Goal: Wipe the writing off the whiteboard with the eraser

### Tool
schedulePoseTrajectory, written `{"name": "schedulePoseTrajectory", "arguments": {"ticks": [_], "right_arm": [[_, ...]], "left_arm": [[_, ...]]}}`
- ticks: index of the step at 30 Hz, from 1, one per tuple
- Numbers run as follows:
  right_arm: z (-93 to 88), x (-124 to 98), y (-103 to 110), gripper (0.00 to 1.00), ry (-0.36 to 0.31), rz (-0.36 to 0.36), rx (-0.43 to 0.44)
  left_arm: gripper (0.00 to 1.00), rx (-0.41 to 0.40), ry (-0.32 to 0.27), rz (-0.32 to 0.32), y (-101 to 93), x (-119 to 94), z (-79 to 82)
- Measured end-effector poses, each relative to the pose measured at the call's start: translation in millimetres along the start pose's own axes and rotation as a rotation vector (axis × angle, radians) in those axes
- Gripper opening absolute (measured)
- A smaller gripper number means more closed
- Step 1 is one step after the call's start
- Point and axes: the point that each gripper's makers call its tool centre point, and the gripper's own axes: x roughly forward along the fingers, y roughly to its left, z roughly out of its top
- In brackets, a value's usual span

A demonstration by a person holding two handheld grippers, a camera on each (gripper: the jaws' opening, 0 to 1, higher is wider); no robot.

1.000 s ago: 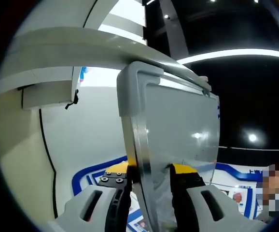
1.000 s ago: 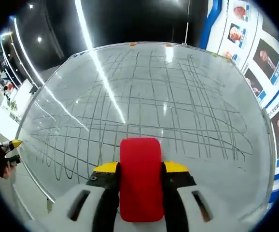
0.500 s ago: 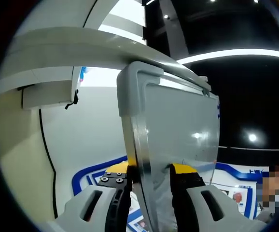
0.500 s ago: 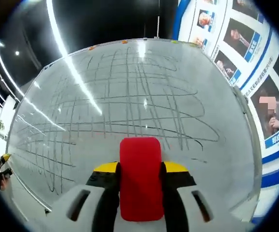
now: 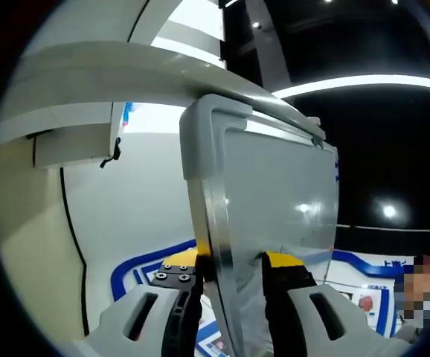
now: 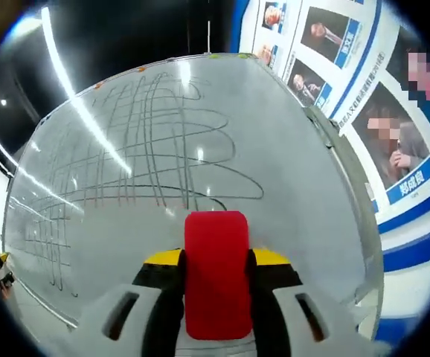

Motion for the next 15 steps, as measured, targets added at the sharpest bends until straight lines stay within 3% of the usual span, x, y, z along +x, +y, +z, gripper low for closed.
{"name": "schedulePoseTrajectory", "arguments": {"ticks": [6, 10, 11, 15], "right_arm": [[-10.7, -7.2, -23.7, 0.28, 0.029, -0.049, 0.073], [-23.2, -14.1, -42.3, 0.28, 0.063, -0.103, 0.164], [-20.4, -14.0, -47.0, 0.28, 0.031, -0.11, 0.232], [-19.2, -13.0, -44.4, 0.29, 0.066, -0.111, 0.168]], "left_arm": [[0.34, -0.001, 0.0, 0.002, 0.2, 0.0, 0.4], [0.34, 0.001, -0.004, 0.002, 0.0, 0.0, 0.5], [0.34, 0.0, -0.004, 0.002, 0.0, 0.1, 0.7], [0.34, 0.002, -0.007, 0.002, 0.3, -0.3, 0.8]]}}
